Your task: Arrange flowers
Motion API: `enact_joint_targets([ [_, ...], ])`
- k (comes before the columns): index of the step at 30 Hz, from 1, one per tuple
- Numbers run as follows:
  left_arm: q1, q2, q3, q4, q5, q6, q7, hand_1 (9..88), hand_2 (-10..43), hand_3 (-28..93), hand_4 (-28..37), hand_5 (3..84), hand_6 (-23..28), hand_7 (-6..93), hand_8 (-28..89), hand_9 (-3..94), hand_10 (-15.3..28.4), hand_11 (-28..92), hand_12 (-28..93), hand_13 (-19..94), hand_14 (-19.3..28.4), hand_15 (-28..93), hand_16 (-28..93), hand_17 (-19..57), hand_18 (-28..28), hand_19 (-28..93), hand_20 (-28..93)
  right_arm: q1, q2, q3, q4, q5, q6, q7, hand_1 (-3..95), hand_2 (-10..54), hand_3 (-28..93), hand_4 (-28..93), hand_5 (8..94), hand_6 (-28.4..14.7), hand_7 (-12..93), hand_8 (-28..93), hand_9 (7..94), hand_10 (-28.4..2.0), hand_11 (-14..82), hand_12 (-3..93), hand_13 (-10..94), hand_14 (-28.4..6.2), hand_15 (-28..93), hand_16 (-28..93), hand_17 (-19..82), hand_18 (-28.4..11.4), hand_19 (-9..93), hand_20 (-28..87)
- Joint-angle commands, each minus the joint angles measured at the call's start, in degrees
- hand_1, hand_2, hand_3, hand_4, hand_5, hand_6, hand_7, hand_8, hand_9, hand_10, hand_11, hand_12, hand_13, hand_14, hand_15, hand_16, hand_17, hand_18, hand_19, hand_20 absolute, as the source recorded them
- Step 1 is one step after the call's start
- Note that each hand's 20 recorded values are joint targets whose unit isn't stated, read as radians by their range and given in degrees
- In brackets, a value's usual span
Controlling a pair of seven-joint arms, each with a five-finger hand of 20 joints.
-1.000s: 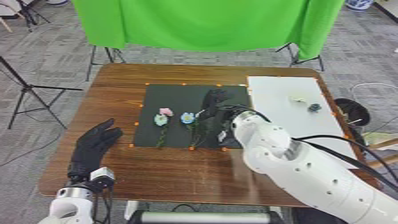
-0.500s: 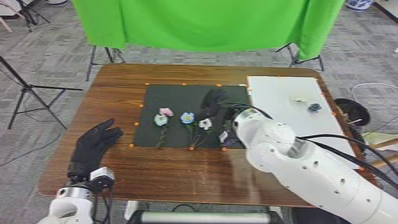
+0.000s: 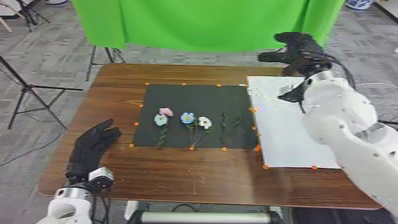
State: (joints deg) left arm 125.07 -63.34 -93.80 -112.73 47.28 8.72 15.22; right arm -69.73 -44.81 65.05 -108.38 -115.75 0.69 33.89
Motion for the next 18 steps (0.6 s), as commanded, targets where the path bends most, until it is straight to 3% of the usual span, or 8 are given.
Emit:
enact_joint_targets([
  [1,1.4,-0.66,0.26,-0.25,0.06,0.02,-0.11,24.5,-8.1,73,-24.0,49.5,0.2,17.7,-8,50.3,12.2,21,14,38,16.3,22,2,4.6,12.9,11,18,-0.2,-0.1,-1.7,8.5,0.9,-5.6,3.1,22.5,-9.5,63,-13,40.9,-1.4,7,-6,42.8,-19.4,4.6,12.6,78,-8.9,60,26,51,-18.9,92,45],
  [18,1.8,-0.69,0.03,-0.39,0.21,-0.09,-0.69,24.4,-8.0,73,-23.9,49.4,0.2,17.6,-8,50.2,12.2,21,14,38,16.3,22,2,4.6,12.8,11,18,-6.5,2.4,3.4,10.3,-2.0,-7.2,6.9,23.5,-9.5,64,-13,41.5,-1.4,8,-6,42.7,-19.3,4.6,12.7,78,-8.8,61,25,50,-19.0,93,44],
])
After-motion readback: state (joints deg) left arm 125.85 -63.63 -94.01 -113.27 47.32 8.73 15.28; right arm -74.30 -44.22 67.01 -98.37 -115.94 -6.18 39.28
